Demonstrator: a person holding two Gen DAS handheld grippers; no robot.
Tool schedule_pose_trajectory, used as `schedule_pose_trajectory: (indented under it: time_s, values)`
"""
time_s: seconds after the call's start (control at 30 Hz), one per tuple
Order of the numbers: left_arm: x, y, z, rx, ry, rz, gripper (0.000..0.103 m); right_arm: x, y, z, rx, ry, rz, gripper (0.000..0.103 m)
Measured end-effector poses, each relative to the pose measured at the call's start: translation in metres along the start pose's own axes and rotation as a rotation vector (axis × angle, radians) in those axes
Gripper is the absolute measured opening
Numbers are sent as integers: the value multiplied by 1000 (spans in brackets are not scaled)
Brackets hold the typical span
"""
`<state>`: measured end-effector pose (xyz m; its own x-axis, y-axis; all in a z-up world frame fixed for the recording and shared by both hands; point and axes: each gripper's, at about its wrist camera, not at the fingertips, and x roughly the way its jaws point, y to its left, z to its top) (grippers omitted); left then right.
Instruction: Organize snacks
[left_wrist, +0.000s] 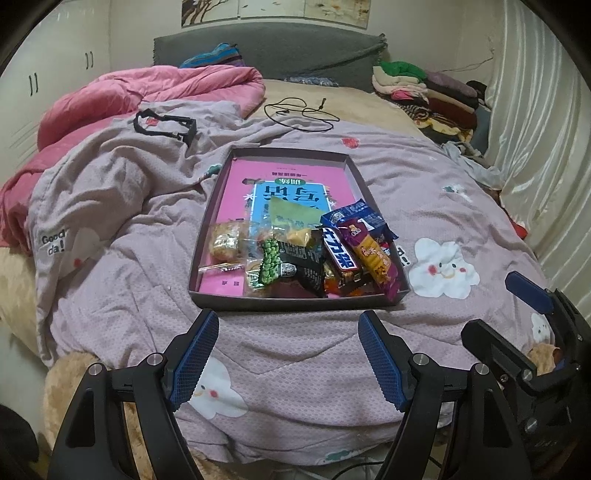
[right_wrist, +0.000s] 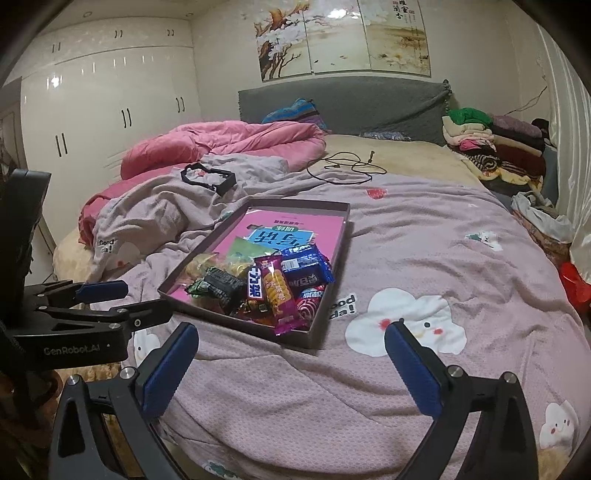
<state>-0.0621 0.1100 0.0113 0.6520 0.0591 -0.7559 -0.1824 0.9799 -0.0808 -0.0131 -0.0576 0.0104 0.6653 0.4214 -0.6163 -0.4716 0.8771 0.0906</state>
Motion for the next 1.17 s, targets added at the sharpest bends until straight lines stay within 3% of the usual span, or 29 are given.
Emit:
schedule_pose_trajectory:
  time_s: [0.9,1.07,1.17]
  values:
    - [3,2,-1,8,7,24,79,2,-3,0,9,1,-10,102]
    - [12,7,5,24,2,16,79,9,-17,0,32,5,-26,102]
    - [17,28,15,-20,-15,-4,79,15,-39,1,72,2,-57,102]
